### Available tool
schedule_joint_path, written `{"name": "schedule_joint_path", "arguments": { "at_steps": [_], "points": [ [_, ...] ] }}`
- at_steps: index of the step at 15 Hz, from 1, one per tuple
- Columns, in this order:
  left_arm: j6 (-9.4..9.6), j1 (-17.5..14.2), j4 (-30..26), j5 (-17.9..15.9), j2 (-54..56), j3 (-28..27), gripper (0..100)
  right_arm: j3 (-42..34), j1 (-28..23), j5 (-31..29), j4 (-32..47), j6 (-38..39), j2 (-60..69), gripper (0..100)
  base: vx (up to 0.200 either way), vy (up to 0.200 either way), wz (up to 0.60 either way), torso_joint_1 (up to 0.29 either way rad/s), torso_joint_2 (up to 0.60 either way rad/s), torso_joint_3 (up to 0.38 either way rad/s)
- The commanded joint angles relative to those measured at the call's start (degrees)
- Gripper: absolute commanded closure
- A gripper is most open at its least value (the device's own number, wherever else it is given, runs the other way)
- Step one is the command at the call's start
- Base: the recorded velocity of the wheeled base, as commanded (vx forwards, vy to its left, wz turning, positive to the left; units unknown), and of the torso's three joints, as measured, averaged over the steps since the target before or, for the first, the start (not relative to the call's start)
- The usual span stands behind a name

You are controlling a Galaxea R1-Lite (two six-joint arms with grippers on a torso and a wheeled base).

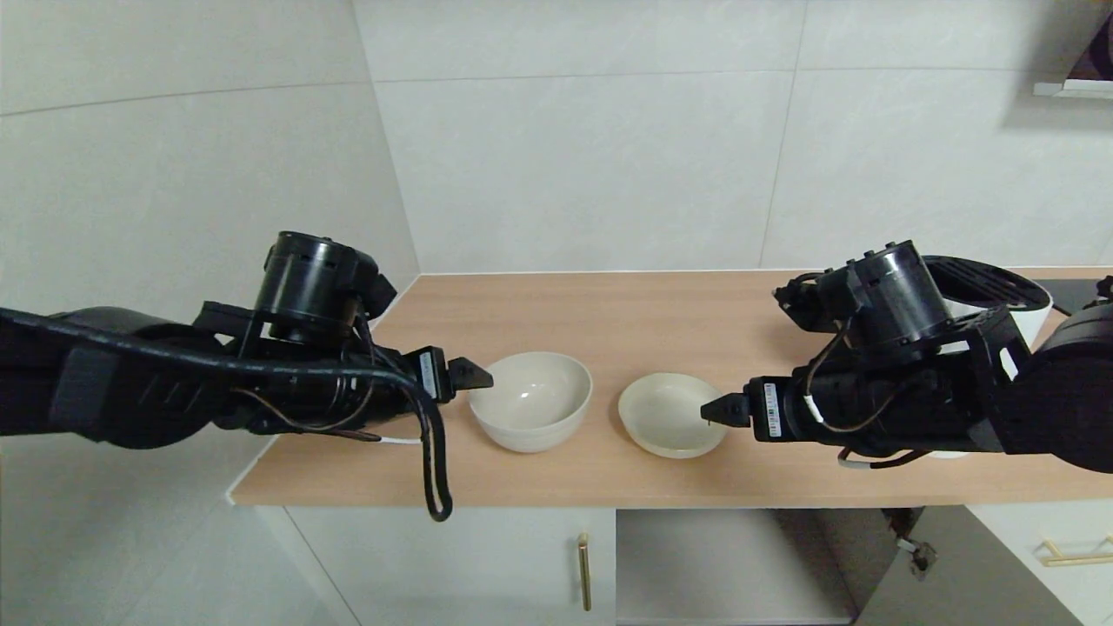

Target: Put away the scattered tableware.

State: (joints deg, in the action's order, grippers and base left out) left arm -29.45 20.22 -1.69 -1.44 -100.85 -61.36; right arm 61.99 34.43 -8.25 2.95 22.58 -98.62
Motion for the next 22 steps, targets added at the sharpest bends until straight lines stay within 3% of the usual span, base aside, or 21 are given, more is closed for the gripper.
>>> {"name": "schedule_joint_path", "arguments": {
  "at_steps": [1,4,11,12,22],
  "points": [
    [-4.65,0.9,0.0,0.0,-6.4,-3.1,0,0.0,0.0,-0.1,0.0,0.0,-0.5,0,0.000,0.000,0.00,0.000,0.00,0.000],
    [-5.88,1.0,0.0,0.1,-8.7,-3.9,0,0.0,-0.1,-0.3,0.0,0.1,-0.4,0,0.000,0.000,0.00,0.000,0.00,0.000],
    [-5.97,1.1,0.9,1.3,-10.8,-3.9,0,-0.1,0.0,-0.3,0.0,0.2,-0.4,0,0.000,0.000,0.00,0.000,0.00,0.000],
    [-5.97,1.1,1.0,2.2,-11.3,-3.9,100,-0.1,0.0,-0.3,0.0,0.2,-0.3,0,0.000,0.000,0.00,0.000,0.00,0.000],
    [-5.97,1.0,0.8,2.6,-6.6,-3.4,100,0.5,0.0,-0.3,1.6,0.3,-0.3,0,0.000,0.000,0.00,0.000,0.00,0.000]
  ]
}}
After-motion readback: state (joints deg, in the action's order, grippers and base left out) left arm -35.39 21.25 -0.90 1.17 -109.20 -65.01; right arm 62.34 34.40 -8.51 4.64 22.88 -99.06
